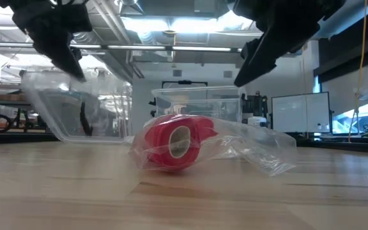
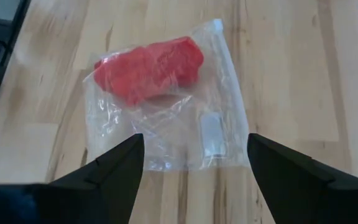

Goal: Roll bandage
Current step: Adjust the transparent container, then put the transparent zip bag into the transparent container

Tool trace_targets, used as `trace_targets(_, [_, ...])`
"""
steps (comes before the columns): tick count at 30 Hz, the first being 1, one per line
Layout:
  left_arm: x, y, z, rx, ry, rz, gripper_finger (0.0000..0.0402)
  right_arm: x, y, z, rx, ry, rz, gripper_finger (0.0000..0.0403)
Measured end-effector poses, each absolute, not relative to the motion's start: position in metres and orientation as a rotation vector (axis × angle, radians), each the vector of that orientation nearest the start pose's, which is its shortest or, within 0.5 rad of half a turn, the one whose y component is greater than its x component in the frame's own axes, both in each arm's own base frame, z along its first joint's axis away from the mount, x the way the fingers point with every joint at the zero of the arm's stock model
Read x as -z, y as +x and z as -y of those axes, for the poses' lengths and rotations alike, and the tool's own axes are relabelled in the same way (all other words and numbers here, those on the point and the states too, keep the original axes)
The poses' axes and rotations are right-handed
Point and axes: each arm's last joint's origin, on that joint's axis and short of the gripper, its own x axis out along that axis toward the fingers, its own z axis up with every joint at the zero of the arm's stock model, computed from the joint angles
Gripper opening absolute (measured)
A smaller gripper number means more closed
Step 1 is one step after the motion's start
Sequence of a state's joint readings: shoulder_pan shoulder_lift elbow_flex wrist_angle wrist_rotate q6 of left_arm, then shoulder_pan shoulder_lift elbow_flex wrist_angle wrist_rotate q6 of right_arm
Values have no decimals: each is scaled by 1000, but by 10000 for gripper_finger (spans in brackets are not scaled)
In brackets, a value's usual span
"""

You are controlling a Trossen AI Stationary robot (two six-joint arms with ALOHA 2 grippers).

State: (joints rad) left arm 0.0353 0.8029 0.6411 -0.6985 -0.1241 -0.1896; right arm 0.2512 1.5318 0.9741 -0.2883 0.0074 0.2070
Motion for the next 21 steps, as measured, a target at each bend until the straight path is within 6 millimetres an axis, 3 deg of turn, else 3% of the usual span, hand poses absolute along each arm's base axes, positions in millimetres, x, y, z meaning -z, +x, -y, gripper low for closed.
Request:
trace_targets(3, [-240,152,-9,-224,-158,-865,170,-214,304,-77,-142,86,-868,287])
trace_targets(7, [-256,149,-7,-204,-261,-883,192,-213,303,-77,-133,82,-885,287])
trace_targets(12, [-270,161,2,-154,-384,-703,194,-205,310,-77,-94,52,-854,287])
trace_targets(16, [-258,180,18,-36,-426,-577,189,-190,322,-79,-100,26,-800,287])
trace_targets(21, [-237,196,36,26,-407,-565,188,-162,337,-74,-76,22,-820,287])
